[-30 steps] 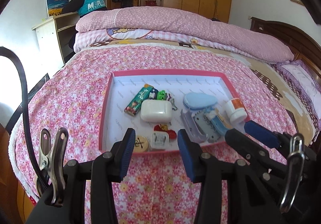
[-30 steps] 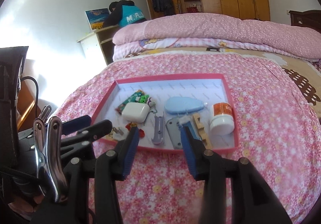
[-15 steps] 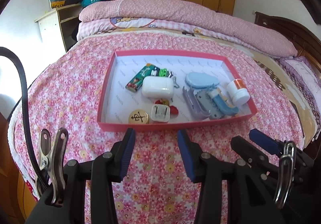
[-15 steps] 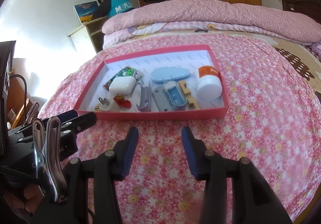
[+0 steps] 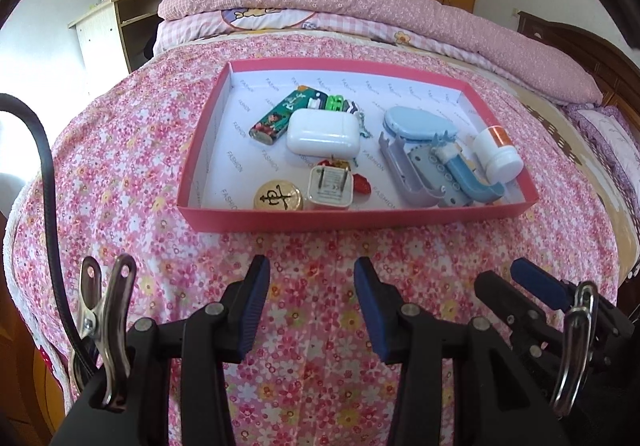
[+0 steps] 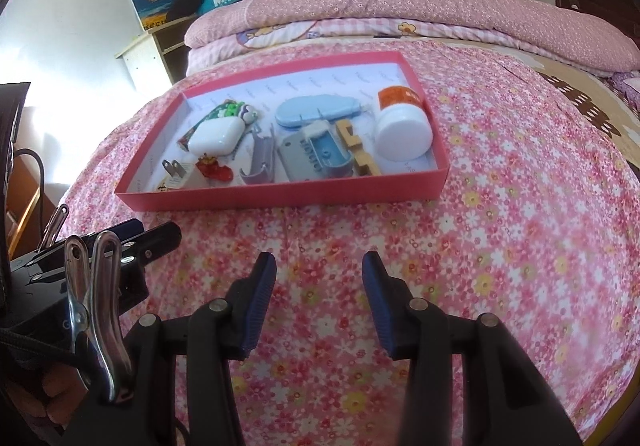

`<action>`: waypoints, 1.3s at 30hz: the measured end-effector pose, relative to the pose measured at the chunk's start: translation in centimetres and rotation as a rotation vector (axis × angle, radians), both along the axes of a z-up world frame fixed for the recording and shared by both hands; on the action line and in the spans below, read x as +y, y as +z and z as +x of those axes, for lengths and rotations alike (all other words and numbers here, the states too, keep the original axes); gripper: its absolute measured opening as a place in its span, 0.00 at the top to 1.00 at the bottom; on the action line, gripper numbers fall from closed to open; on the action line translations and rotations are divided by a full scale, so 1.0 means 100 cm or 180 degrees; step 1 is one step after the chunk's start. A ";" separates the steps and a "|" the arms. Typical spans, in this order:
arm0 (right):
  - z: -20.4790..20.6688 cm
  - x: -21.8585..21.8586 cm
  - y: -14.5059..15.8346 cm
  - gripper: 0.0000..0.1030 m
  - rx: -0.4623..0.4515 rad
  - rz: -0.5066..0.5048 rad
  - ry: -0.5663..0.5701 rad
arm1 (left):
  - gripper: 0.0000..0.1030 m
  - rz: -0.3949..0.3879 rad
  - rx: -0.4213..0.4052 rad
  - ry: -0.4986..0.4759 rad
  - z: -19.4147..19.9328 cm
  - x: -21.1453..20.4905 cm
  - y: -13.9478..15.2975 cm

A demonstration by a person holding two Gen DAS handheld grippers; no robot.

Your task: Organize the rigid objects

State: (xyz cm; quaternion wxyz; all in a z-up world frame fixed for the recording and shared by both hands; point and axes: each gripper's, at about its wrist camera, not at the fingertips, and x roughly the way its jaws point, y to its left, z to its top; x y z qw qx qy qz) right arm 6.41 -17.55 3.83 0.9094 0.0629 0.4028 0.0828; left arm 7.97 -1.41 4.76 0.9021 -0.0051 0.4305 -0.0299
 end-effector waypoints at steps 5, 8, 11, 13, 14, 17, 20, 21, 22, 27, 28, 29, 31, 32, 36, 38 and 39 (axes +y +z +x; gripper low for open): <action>0.001 0.002 -0.007 0.55 0.0060 -0.0008 0.0005 | 0.55 0.0026 0.0037 -0.0006 0.003 -0.001 -0.008; 0.002 0.002 -0.009 0.55 0.0075 -0.0018 0.0003 | 0.55 0.0036 0.0055 -0.0002 0.004 -0.001 -0.010; 0.002 0.002 -0.011 0.55 0.0069 -0.0027 0.0003 | 0.55 0.0056 0.0087 0.0024 0.005 -0.001 -0.014; 0.002 0.003 -0.011 0.55 0.0053 -0.0044 0.0002 | 0.55 0.0052 0.0096 0.0032 0.006 -0.001 -0.016; 0.002 0.003 -0.011 0.55 0.0047 -0.0054 0.0002 | 0.55 0.0060 0.0091 0.0032 0.006 -0.001 -0.017; 0.001 0.006 -0.012 0.51 0.0015 -0.0077 0.0005 | 0.55 0.0079 0.0081 0.0032 0.005 -0.002 -0.017; 0.000 0.009 -0.013 0.50 -0.0013 -0.0107 -0.0004 | 0.55 0.0060 0.0081 0.0034 0.005 -0.002 -0.017; 0.000 0.009 -0.013 0.50 -0.0018 -0.0105 -0.0010 | 0.55 0.0055 0.0082 0.0035 0.006 -0.001 -0.017; 0.000 0.009 -0.013 0.49 -0.0019 -0.0096 -0.0015 | 0.55 0.0058 0.0083 0.0035 0.006 -0.001 -0.017; 0.000 0.007 -0.014 0.49 -0.0027 -0.0067 -0.0043 | 0.55 0.0074 0.0078 0.0032 0.006 -0.002 -0.017; 0.000 0.008 -0.014 0.49 -0.0031 -0.0078 -0.0044 | 0.55 0.0075 0.0078 0.0034 0.006 -0.002 -0.017; 0.000 0.008 -0.014 0.49 -0.0034 -0.0084 -0.0047 | 0.54 0.0073 0.0078 0.0037 0.006 -0.002 -0.017; 0.000 0.007 -0.014 0.49 -0.0035 -0.0087 -0.0055 | 0.54 0.0071 0.0072 0.0045 0.006 -0.001 -0.017; 0.000 0.007 -0.014 0.49 -0.0033 -0.0083 -0.0062 | 0.54 0.0076 0.0071 0.0038 0.006 -0.001 -0.017; 0.001 0.007 -0.014 0.49 -0.0032 -0.0093 -0.0093 | 0.54 0.0070 0.0075 0.0041 0.005 0.000 -0.017; 0.000 0.008 -0.014 0.49 -0.0029 -0.0120 -0.0098 | 0.54 0.0041 0.0078 0.0049 0.004 0.001 -0.016; 0.001 0.009 -0.014 0.49 -0.0024 -0.0125 -0.0104 | 0.54 0.0029 0.0078 0.0045 0.004 0.002 -0.016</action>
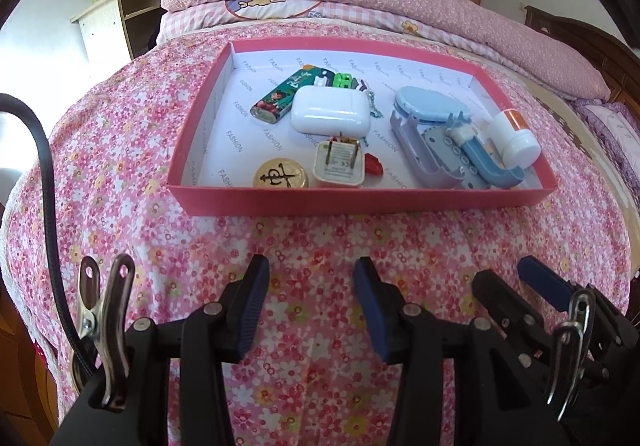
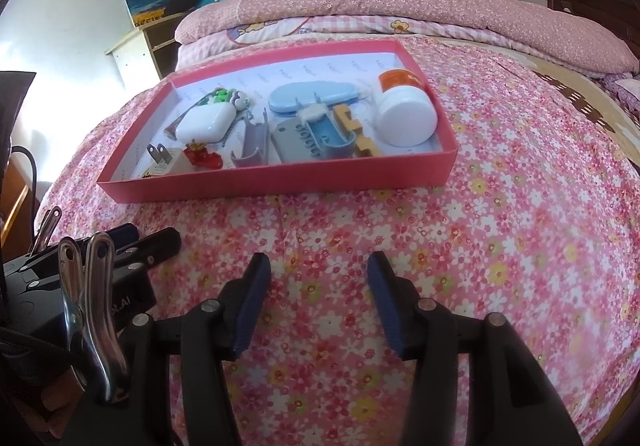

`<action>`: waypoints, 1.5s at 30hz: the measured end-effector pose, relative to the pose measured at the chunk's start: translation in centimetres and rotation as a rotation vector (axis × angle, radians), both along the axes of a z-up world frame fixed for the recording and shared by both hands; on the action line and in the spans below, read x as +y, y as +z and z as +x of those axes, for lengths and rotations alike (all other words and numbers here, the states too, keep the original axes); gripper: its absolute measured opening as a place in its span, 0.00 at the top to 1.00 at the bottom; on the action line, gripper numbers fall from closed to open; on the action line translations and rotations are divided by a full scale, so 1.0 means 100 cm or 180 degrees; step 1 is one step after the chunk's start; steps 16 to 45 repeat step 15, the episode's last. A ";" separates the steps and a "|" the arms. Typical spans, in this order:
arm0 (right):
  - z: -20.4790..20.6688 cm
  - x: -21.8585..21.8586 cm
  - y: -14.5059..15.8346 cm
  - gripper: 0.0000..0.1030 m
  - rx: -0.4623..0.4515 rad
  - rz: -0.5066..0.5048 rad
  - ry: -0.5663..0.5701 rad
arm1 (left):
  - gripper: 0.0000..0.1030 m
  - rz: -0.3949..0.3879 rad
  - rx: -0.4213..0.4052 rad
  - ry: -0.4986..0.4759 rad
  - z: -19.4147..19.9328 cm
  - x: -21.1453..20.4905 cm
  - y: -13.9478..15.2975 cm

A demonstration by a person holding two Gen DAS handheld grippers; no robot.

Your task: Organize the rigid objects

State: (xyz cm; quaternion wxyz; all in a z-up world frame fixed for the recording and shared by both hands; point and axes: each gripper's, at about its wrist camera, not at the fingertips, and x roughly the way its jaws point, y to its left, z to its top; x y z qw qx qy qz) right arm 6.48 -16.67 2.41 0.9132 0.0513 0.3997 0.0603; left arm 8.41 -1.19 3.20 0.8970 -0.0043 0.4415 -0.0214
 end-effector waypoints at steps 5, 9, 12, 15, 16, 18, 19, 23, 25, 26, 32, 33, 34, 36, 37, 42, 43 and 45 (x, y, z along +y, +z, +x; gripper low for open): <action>0.002 -0.002 0.001 0.49 0.0026 0.0066 -0.0049 | 0.54 -0.0011 -0.0003 -0.0020 -0.001 0.002 0.000; 0.002 -0.002 0.001 0.49 0.0026 0.0036 -0.0042 | 0.54 0.0005 -0.0006 -0.0023 -0.001 0.001 0.000; 0.002 -0.002 0.000 0.49 0.0024 0.0032 -0.0044 | 0.54 0.0025 -0.0015 -0.0038 -0.002 0.000 -0.001; 0.002 -0.002 0.001 0.49 0.0020 0.0033 -0.0040 | 0.53 0.0022 -0.0020 -0.0036 -0.002 0.000 -0.001; 0.002 -0.002 0.001 0.49 0.0020 0.0033 -0.0040 | 0.53 0.0022 -0.0020 -0.0036 -0.002 0.000 -0.001; 0.002 -0.002 0.001 0.49 0.0020 0.0033 -0.0040 | 0.53 0.0022 -0.0020 -0.0036 -0.002 0.000 -0.001; 0.002 -0.002 0.001 0.49 0.0020 0.0033 -0.0040 | 0.53 0.0022 -0.0020 -0.0036 -0.002 0.000 -0.001; 0.002 -0.002 0.001 0.49 0.0020 0.0033 -0.0040 | 0.53 0.0022 -0.0020 -0.0036 -0.002 0.000 -0.001; 0.002 -0.002 0.001 0.49 0.0020 0.0033 -0.0040 | 0.53 0.0022 -0.0020 -0.0036 -0.002 0.000 -0.001; 0.002 -0.002 0.001 0.49 0.0020 0.0033 -0.0040 | 0.53 0.0022 -0.0020 -0.0036 -0.002 0.000 -0.001; 0.002 -0.002 0.001 0.49 0.0020 0.0033 -0.0040 | 0.53 0.0022 -0.0020 -0.0036 -0.002 0.000 -0.001; 0.002 -0.002 0.001 0.49 0.0020 0.0033 -0.0040 | 0.53 0.0022 -0.0020 -0.0036 -0.002 0.000 -0.001; 0.002 -0.002 0.001 0.49 0.0020 0.0033 -0.0040 | 0.53 0.0022 -0.0020 -0.0036 -0.002 0.000 -0.001; 0.002 -0.002 0.001 0.49 0.0020 0.0033 -0.0040 | 0.53 0.0022 -0.0020 -0.0036 -0.002 0.000 -0.001; 0.002 -0.002 0.001 0.49 0.0020 0.0033 -0.0040 | 0.53 0.0022 -0.0020 -0.0036 -0.002 0.000 -0.001; 0.002 -0.002 0.001 0.49 0.0020 0.0033 -0.0040 | 0.53 0.0022 -0.0020 -0.0036 -0.002 0.000 -0.001; 0.002 -0.002 0.001 0.49 0.0020 0.0033 -0.0040 | 0.53 0.0022 -0.0020 -0.0036 -0.002 0.000 -0.001; 0.002 -0.002 0.001 0.49 0.0020 0.0033 -0.0040 | 0.53 0.0022 -0.0020 -0.0036 -0.002 0.000 -0.001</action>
